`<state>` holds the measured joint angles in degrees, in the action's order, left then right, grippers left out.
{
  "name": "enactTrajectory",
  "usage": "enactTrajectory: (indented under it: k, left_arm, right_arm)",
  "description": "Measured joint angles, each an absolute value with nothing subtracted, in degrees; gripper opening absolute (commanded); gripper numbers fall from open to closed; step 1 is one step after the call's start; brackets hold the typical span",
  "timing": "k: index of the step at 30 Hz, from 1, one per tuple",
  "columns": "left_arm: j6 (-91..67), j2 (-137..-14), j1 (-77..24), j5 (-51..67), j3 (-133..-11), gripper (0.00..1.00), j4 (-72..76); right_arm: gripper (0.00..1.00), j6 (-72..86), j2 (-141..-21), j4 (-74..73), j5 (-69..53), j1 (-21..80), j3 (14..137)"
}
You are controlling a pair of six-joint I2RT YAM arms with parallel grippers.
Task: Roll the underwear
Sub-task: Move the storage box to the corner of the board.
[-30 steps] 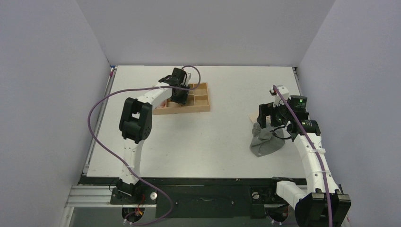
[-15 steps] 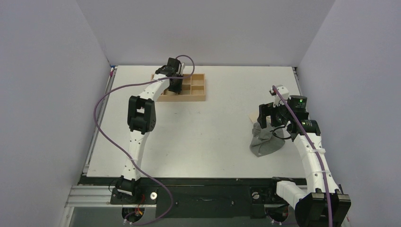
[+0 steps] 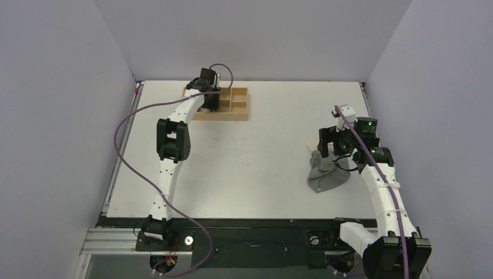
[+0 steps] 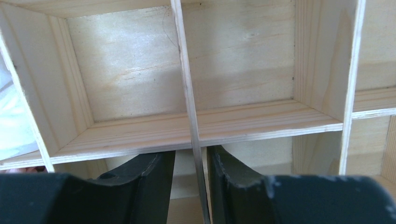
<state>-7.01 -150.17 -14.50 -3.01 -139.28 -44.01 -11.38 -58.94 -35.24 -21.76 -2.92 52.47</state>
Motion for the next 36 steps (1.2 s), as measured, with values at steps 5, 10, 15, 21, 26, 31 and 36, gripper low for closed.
enactTrajectory:
  k: [5,10,15,21,26,31,36]
  left_arm:
    - [-7.81,-150.91,-14.66,-2.90,-140.53,0.40,-43.97]
    - [-8.82,-150.93,-14.87,-2.13,-140.57,0.57,-43.92]
    - [-10.00,-149.84,-14.87,-0.47,-138.54,0.64,-42.63]
    - [-11.16,-143.83,-13.65,1.61,-129.34,0.64,-41.25]
    - [-12.23,-138.06,-12.67,2.33,-121.49,0.60,-38.28]
    - [-13.85,-134.02,-12.23,2.39,-115.39,0.57,-35.66]
    - [-14.87,-133.73,-11.55,1.87,-114.06,0.57,-34.15]
  right_arm:
    - [0.89,-11.53,-59.05,-35.24,-21.06,-2.92,52.47]
    - [0.89,-11.92,-59.31,-35.29,-20.38,-2.92,52.47]
    - [0.89,-12.93,-60.58,-36.75,-19.00,-2.85,52.47]
    - [0.89,-13.89,-60.88,-38.26,-17.19,-1.78,52.47]
    - [0.89,-14.20,-60.88,-38.35,-16.71,-1.39,52.47]
    - [0.89,-14.22,-60.88,-38.35,-16.58,-0.99,52.47]
    - [0.89,-14.24,-60.88,-38.35,-16.47,-0.69,52.47]
